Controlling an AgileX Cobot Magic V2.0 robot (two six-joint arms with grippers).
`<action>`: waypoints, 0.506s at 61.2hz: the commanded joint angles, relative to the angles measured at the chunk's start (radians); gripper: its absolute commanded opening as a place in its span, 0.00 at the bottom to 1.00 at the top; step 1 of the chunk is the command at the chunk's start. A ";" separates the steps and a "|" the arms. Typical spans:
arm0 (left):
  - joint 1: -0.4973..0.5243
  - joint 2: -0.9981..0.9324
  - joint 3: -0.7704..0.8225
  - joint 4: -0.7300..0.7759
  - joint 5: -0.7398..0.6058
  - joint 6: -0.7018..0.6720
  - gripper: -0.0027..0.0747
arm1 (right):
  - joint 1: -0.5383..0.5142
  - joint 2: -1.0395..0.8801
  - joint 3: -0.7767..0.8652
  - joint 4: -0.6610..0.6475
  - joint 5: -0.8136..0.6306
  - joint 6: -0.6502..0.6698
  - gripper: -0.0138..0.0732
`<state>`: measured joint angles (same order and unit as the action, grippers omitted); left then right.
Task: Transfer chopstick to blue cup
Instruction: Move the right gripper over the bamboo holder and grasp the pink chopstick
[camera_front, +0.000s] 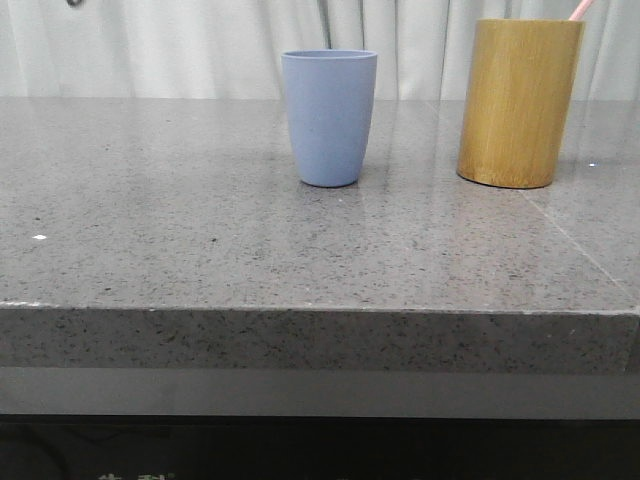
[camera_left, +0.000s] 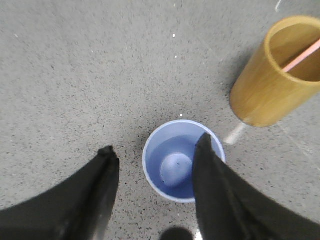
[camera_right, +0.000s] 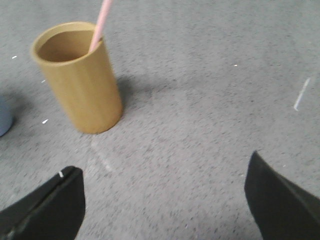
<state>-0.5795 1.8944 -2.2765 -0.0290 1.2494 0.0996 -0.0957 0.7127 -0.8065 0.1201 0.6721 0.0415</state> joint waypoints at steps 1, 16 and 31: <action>-0.009 -0.119 -0.013 -0.010 -0.039 -0.011 0.48 | -0.029 0.080 -0.087 0.023 -0.091 0.003 0.91; -0.009 -0.265 0.028 -0.006 0.005 -0.011 0.48 | -0.044 0.329 -0.297 0.192 -0.024 -0.097 0.91; -0.009 -0.454 0.264 -0.006 -0.048 -0.014 0.48 | -0.044 0.550 -0.514 0.448 0.063 -0.299 0.91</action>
<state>-0.5795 1.5314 -2.0707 -0.0290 1.2720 0.0974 -0.1359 1.2291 -1.2367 0.4846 0.7636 -0.1989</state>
